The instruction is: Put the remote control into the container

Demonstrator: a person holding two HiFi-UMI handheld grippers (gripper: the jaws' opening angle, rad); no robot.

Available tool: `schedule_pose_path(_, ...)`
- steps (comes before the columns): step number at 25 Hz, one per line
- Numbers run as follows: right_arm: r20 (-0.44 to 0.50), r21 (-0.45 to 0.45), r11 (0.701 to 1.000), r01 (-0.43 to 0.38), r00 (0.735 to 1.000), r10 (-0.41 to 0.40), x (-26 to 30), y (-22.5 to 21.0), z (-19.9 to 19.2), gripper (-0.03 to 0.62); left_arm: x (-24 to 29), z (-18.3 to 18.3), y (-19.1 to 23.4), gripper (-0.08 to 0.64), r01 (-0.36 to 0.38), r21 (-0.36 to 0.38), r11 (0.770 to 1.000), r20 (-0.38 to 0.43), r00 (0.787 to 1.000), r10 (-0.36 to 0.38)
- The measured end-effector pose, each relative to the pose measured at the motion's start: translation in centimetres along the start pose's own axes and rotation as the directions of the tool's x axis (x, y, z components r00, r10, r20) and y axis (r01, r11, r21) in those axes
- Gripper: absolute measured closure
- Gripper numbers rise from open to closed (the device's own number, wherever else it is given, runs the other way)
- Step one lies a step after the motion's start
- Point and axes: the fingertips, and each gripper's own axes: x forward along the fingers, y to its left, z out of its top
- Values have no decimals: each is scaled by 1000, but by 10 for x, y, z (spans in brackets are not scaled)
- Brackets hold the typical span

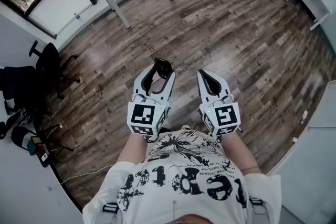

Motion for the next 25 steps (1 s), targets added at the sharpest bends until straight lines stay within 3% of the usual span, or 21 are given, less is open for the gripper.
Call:
schedule_pose_path(7, -63, 25, 1000, 16, 998, -15, 16, -32, -15, 589, 32, 5, -8, 327, 23, 13, 1000, -30, 999, -22)
schedule_pose_path(12, -54, -1, 1000, 14, 998, -14, 50, -34, -6, 589, 57, 12, 22, 327, 34, 10, 999, -23, 999, -34)
schedule_pose_path(15, -61, 28, 999, 38, 997, -36, 76, -43, -4, 589, 72, 16, 42, 327, 61, 8, 998, 1, 998, -61)
schedule_pose_path(19, -79, -1, 998, 67, 995, -67, 125, -47, 2, 589, 98, 23, 86, 327, 94, -12, 996, 34, 995, -93)
schedule_pose_path(25, -59, 61, 994, 91, 994, -87, 212, -46, 28, 589, 133, 49, 175, 327, 105, -7, 994, 75, 992, -104)
